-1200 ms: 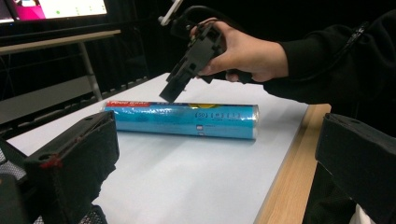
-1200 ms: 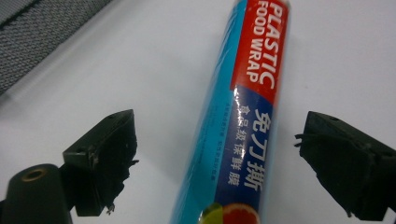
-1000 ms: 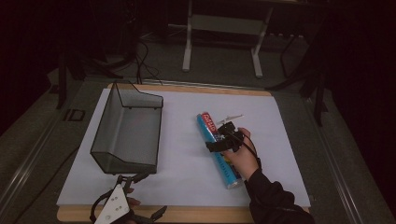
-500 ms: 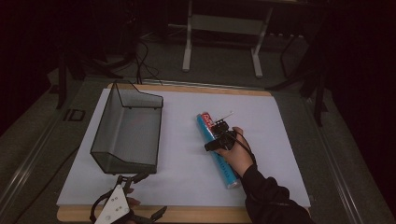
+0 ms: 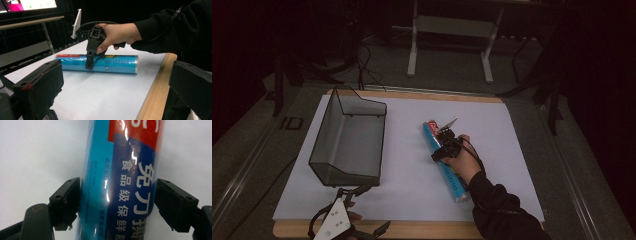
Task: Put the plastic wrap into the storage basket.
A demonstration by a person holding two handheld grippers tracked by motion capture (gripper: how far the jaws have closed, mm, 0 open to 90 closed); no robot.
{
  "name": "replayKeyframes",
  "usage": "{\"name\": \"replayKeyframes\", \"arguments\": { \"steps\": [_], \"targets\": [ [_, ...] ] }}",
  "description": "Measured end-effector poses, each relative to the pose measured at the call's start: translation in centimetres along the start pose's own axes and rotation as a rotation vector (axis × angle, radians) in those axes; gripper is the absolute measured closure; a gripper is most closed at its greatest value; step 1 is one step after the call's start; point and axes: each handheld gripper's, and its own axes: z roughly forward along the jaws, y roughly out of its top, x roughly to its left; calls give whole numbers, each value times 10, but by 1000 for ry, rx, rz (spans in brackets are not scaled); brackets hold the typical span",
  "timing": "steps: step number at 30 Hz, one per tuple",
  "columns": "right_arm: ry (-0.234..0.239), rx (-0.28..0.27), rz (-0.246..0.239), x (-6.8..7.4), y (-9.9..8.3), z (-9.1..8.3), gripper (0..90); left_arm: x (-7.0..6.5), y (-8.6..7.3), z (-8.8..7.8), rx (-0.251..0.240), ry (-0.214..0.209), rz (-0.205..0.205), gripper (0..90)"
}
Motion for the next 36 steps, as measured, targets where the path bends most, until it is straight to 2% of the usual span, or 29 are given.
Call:
{"name": "replayKeyframes", "arguments": {
  "steps": [1, 3, 6, 9, 13, 15, 19, 25, 29, 35, 36],
  "targets": [
    [-3, 7, 1, 0, 0, 1, 247, 0, 0, 0, 0, 0, 0, 4],
    [21, 19, 11, -1, 1, 1, 283, 0, 0, 0, 2, 1, 3, 4],
    [38, 27, 35, -3, 1, 3, 290, 0, 0, 0, 3, 2, 3, 4],
    [58, 36, 37, -5, 2, 5, 289, 0, 0, 0, 5, 4, 5, 4],
    [128, 81, 103, -9, 3, 12, 303, -1, 0, 1, 10, 6, 10, 4],
    [146, 87, 137, -12, 4, 11, 313, -1, 0, 1, 14, 6, 11, 4],
    [160, 82, 132, -13, 3, 10, 316, 0, -1, 1, 12, 8, 8, 4],
    [217, 21, 159, -18, 6, -2, 317, -1, -1, 1, 18, 9, 15, 4],
    [203, -16, 141, -17, 10, -16, 317, 0, -1, 1, 17, 11, 13, 4],
    [218, -73, 138, -15, 18, -36, 317, -1, -1, 2, 19, 13, 12, 4],
    [201, -88, 130, -12, 20, -40, 317, -1, -1, 2, 19, 12, 11, 4]
  ]
}}
